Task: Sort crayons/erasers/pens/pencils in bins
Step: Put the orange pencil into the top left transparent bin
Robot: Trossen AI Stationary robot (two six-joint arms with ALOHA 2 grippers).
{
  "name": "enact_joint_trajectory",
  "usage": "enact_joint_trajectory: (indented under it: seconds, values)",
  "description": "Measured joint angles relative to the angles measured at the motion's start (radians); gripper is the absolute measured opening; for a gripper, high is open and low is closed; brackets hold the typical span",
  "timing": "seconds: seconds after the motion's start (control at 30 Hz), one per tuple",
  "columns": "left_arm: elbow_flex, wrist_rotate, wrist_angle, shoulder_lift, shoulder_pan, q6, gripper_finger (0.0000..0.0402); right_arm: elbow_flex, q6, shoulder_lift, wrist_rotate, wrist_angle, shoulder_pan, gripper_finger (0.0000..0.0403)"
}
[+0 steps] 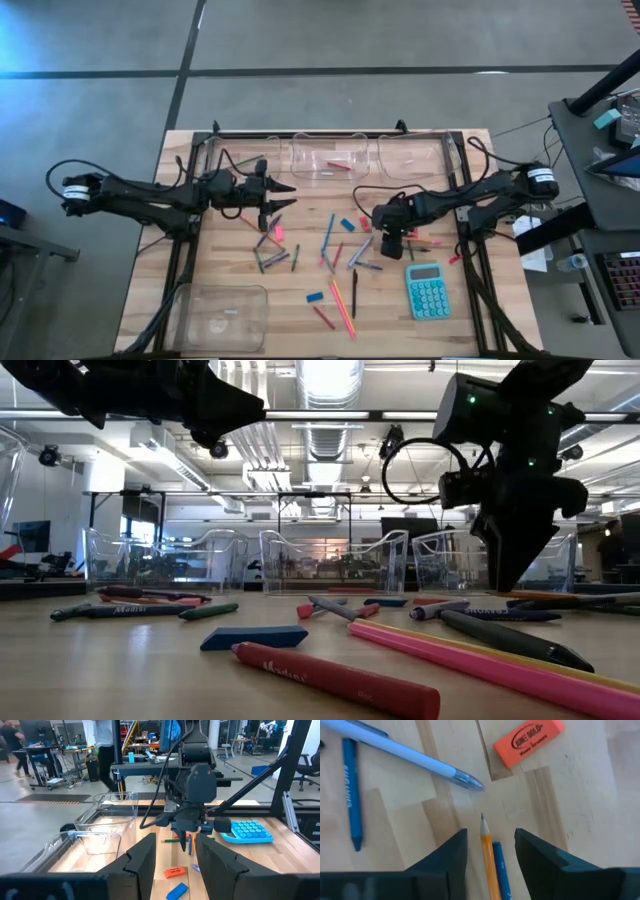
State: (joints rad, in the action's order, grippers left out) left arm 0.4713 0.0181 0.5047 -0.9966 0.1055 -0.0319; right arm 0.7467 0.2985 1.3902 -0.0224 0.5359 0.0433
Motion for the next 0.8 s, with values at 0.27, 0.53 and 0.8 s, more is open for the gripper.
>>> enact_joint_trajectory:
  seconds: [0.27, 0.53, 0.8]
  values:
    - [0.000, 0.000, 0.000, 0.000, -0.001, 0.002, 0.0125, -0.001, -0.008, 0.028, 0.064, -0.002, -0.002, 0.0176]
    - [-0.001, 0.000, 0.000, 0.000, -0.001, 0.003, 0.0125, -0.007, -0.010, 0.028, 0.075, -0.002, -0.002, 0.0105]
    - [-0.002, 0.000, 0.000, 0.000, -0.001, 0.003, 0.0125, -0.008, -0.004, 0.024, 0.074, 0.008, -0.002, 0.0023]
